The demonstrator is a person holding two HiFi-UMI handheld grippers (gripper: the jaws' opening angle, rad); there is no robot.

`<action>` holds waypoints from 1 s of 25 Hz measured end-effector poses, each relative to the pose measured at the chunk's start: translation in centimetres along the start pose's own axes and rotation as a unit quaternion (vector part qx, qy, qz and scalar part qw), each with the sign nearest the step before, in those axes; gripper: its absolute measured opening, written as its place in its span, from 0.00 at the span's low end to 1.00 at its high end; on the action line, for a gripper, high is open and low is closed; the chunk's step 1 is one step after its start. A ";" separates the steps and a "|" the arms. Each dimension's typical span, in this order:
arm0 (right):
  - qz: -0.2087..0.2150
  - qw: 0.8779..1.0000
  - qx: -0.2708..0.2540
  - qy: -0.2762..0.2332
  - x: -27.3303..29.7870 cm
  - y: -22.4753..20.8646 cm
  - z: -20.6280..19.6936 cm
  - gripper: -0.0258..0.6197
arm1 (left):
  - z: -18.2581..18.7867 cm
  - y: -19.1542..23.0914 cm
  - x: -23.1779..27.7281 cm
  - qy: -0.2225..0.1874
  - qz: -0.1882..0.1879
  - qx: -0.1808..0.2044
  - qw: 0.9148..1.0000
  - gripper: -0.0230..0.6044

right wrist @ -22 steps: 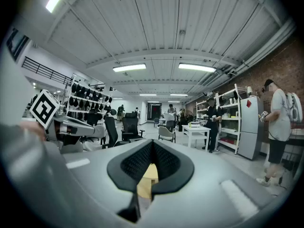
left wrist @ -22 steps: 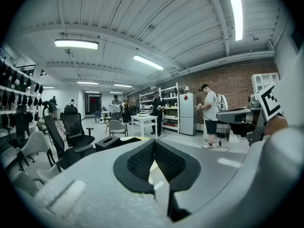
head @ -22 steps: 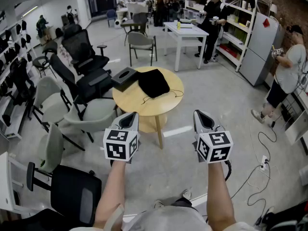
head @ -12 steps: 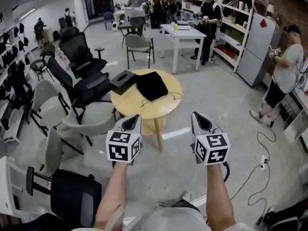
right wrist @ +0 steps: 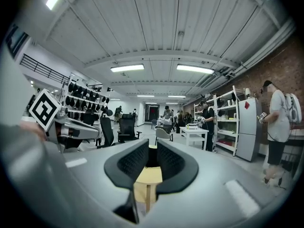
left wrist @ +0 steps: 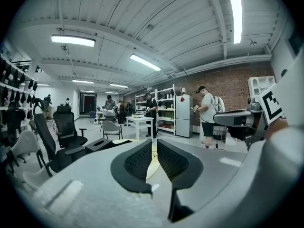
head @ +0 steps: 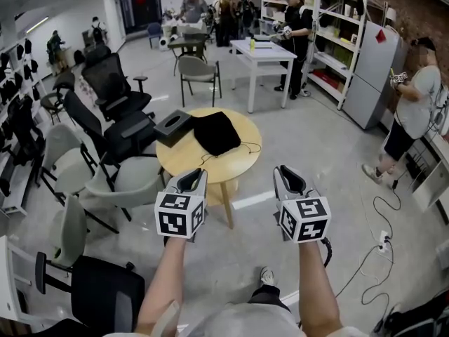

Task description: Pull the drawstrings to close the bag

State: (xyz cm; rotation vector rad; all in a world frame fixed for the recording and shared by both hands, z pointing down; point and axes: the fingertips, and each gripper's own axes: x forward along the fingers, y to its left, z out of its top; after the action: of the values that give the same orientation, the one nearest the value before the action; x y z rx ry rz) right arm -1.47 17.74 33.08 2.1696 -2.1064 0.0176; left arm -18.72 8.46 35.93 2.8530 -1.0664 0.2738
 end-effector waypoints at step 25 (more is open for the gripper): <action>0.092 0.996 -0.002 0.012 14.9 -13.5 0.0 0.23 | 4.1 1.1 15.9 0.008 0.102 -0.020 0.995 0.37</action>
State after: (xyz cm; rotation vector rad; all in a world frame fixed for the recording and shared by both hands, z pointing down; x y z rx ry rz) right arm 12.52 3.31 33.35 1.9543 -2.2829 0.0564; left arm -7.11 -3.17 35.08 2.7054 -1.3454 0.2839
